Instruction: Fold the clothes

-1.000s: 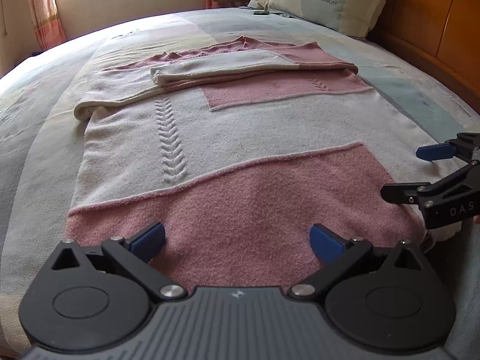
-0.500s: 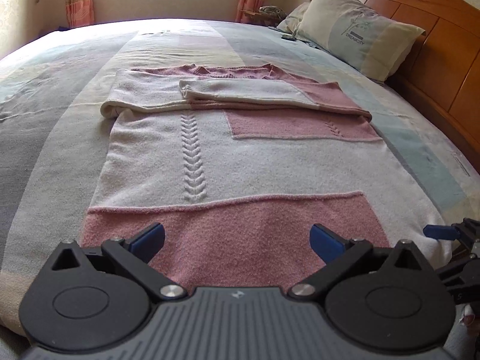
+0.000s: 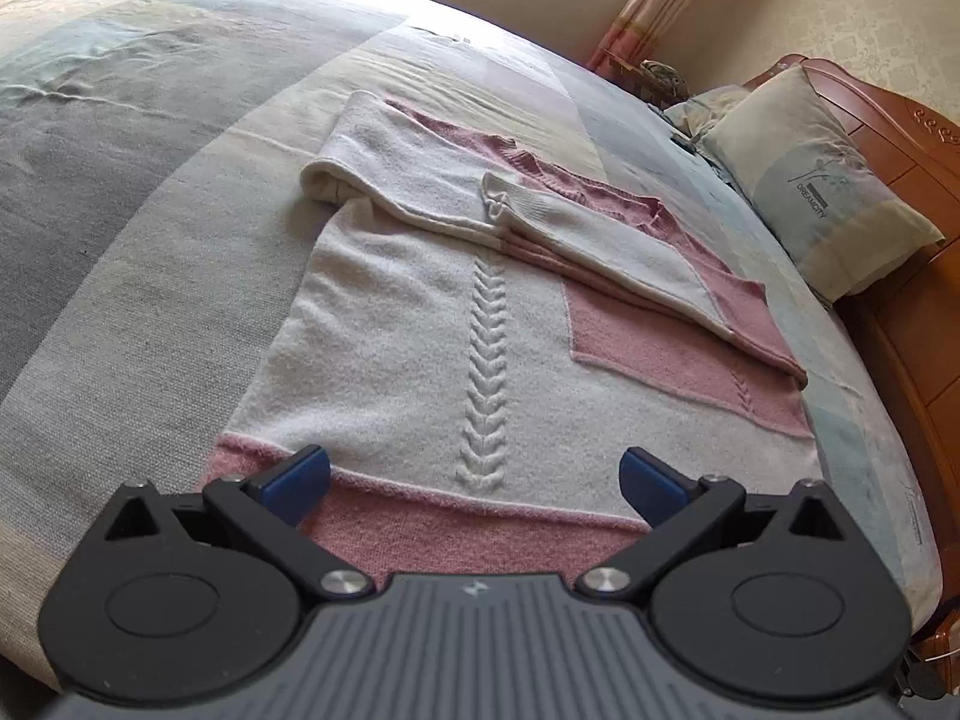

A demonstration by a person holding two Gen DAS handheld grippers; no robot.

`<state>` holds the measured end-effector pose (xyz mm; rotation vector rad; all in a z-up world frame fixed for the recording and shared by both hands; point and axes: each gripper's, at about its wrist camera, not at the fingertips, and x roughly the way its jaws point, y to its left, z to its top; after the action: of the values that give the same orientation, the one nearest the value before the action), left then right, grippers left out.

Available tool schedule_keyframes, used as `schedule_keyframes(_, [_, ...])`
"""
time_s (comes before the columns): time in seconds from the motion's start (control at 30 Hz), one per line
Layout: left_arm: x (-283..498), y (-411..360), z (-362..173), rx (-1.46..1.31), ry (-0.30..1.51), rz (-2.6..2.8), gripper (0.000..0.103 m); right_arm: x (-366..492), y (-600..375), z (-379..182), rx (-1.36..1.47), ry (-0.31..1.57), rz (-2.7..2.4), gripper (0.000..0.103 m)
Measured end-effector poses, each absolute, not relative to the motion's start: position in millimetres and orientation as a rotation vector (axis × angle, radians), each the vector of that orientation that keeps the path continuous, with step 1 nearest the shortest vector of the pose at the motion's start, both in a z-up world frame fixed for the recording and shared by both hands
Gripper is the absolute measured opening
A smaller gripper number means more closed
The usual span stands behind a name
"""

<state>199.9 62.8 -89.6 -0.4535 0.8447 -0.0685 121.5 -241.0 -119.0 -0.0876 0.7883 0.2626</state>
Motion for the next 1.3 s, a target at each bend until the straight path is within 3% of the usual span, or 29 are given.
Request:
schedule_keyframes(0.27, [205.6,75.8,-88.0,-0.429,0.786,0.038,0.102,128.4,-241.6,-109.4,-0.068,0.841,0.264,0.103])
schedule_keyframes(0.43, [225.2,73.4,-80.3,-0.435,0.760,-0.070,0.102,141.3,-244.6,-89.9,0.027,0.763,0.304,0.103])
schedule_keyframes(0.63, [231.7,88.5,-97.8,-0.504,0.739,0.002,0.101,166.5,-233.5,-105.6,0.057,0.812,0.340,0.103])
schedule_keyframes(0.83, [245.6,80.8,-77.0,-0.484,0.730,-0.072,0.102,158.5,-230.2,-116.0,-0.043,0.765,0.370,0.103])
schedule_keyframes(1.0, [267.2,68.9,-96.3,-0.414,0.807,-0.034,0.101,158.2,-225.4,-117.7,-0.096,0.756,0.370,0.103])
schedule_keyframes(1.3, [277.4,66.9,-80.9,-0.421,0.748,-0.045,0.102,155.6,-224.3,-120.9,-0.127,0.738,0.374,0.103])
